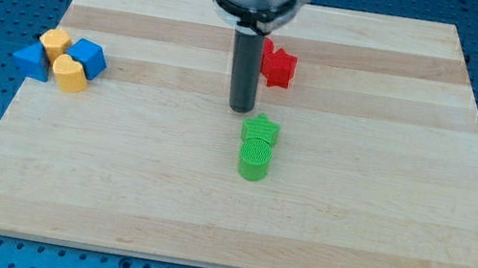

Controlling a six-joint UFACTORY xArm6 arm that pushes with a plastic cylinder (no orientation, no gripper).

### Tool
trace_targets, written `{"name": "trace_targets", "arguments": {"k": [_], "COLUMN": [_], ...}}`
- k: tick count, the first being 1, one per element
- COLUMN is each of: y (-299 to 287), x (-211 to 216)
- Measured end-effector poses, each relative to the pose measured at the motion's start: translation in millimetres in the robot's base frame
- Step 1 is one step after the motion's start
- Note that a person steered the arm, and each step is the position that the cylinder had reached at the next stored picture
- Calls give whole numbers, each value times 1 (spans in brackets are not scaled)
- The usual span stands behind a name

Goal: Slide the blue triangle down and right a bit

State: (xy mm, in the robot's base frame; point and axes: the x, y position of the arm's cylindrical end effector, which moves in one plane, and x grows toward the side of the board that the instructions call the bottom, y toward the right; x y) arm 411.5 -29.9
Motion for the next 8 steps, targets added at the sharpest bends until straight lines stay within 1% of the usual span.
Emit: {"name": "trace_targets", "arguments": {"k": [3,5,6,7,8], "y": [-59,-119,-158,-207,-273], "x": [-2,-46,-79,-107,-108]}}
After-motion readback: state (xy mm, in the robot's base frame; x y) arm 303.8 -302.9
